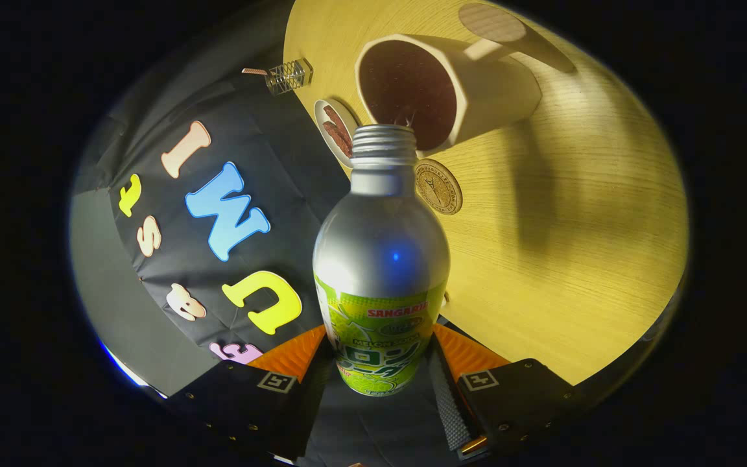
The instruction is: Take the bottle from table, then pour the juice into the cup, finally place the bottle on the coaster
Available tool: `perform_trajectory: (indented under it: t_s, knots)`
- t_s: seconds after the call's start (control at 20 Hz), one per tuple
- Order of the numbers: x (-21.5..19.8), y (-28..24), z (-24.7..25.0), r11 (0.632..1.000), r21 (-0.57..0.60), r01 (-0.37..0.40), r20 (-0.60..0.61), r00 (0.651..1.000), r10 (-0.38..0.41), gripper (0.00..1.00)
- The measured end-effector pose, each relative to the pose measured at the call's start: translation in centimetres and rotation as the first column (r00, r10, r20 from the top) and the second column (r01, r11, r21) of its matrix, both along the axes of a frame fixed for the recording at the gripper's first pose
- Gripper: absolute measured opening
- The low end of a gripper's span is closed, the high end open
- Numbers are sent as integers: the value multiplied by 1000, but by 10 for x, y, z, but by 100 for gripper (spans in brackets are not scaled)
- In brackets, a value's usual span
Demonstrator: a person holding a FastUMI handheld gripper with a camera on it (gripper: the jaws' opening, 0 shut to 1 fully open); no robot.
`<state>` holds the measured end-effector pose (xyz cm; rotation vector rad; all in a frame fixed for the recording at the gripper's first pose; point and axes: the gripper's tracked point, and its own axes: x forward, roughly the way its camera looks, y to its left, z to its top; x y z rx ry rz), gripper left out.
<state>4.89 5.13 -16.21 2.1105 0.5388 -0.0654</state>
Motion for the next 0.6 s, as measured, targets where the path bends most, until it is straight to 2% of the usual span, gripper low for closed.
perform_trajectory:
  t_s: [0.6]
  knots:
    - [2,-8,12,995,96,2,-27,1000,0,77]
